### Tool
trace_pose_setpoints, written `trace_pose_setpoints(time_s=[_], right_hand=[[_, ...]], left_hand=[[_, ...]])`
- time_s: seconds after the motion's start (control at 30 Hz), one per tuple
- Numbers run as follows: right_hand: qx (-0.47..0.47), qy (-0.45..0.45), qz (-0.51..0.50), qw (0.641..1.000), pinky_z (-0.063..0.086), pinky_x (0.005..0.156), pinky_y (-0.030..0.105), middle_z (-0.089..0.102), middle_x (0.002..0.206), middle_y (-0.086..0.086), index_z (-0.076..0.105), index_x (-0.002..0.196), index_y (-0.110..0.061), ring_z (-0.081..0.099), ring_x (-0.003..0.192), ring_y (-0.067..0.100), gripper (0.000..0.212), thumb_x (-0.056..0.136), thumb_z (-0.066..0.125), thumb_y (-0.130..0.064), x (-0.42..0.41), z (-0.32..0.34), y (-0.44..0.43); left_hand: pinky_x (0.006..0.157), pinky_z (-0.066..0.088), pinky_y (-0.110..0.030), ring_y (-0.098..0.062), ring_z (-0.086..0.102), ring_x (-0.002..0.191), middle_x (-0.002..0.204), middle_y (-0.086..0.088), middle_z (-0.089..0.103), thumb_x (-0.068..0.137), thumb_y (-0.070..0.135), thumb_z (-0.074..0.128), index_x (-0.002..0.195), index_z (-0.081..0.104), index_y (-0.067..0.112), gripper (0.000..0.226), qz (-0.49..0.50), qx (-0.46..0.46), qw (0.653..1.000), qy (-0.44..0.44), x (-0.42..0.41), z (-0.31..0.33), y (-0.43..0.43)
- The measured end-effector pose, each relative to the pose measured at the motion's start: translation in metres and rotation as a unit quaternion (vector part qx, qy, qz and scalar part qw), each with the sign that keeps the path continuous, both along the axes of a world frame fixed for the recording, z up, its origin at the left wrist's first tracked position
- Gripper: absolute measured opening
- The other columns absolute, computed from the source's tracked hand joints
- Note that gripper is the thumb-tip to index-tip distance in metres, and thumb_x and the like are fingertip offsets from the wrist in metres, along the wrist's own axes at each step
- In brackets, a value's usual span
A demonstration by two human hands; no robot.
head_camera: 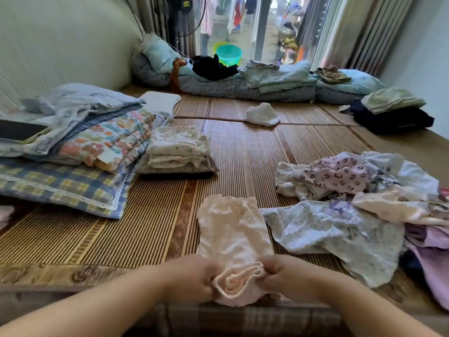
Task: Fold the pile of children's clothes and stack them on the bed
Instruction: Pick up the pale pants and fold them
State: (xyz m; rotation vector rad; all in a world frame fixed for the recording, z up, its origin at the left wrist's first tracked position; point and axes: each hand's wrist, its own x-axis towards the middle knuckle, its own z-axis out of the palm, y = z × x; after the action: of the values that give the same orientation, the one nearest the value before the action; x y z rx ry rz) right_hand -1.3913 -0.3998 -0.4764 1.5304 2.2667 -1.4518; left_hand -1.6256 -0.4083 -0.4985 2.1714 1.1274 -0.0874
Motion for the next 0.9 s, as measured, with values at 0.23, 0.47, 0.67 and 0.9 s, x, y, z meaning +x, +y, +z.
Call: trace_pose_setpoints(time_s=[0.23,0.47,0.67,0.9], right_hand=[[0.017,0.212,-0.160,0.964,0.053,0.093,0.047,0.071,0.107,0.009,0.066,0.109,-0.013,0.068,0.100,0.026,0.028,0.098,0.050,-0.034,-0.018,0.030,0.063],[0.122,0.049,-0.312,0.941,0.041,0.103,0.042,0.044,0.145,0.011,0.028,0.149,-0.021,0.045,0.130,0.030,0.068,0.092,0.058,-0.042,-0.046,-0.008,0.125],[0.138,-0.067,-0.262,0.953,0.047,0.093,0.037,0.061,0.122,0.001,0.039,0.140,-0.028,0.057,0.110,0.022,0.067,0.080,0.067,-0.036,-0.042,-0.049,0.117],[0.054,0.100,-0.333,0.936,0.054,0.088,0.044,0.059,0.113,-0.005,0.043,0.135,-0.028,0.062,0.099,0.020,0.053,0.088,0.064,-0.037,-0.041,-0.049,0.127]], left_hand=[[0.074,0.057,-0.032,-0.008,0.066,0.082,0.095,0.006,0.068,0.095,0.045,0.050,0.096,0.062,0.025,0.023,0.252,-0.029,0.942,-0.217,-0.005,0.038,0.051],[0.096,0.045,-0.043,-0.031,0.048,0.125,0.145,-0.010,0.042,0.091,0.051,0.054,0.149,0.023,0.025,0.071,0.477,-0.047,0.862,-0.164,0.013,0.010,0.111],[0.099,0.045,-0.046,-0.034,0.044,0.119,0.139,-0.014,0.028,0.075,0.055,0.063,0.145,0.011,0.040,0.088,0.475,-0.058,0.877,0.025,0.013,-0.029,0.112],[0.086,0.048,-0.036,-0.022,0.050,0.105,0.146,-0.009,0.038,0.088,0.037,0.062,0.151,0.005,0.034,0.085,0.481,-0.132,0.848,-0.179,0.009,-0.020,0.120]])
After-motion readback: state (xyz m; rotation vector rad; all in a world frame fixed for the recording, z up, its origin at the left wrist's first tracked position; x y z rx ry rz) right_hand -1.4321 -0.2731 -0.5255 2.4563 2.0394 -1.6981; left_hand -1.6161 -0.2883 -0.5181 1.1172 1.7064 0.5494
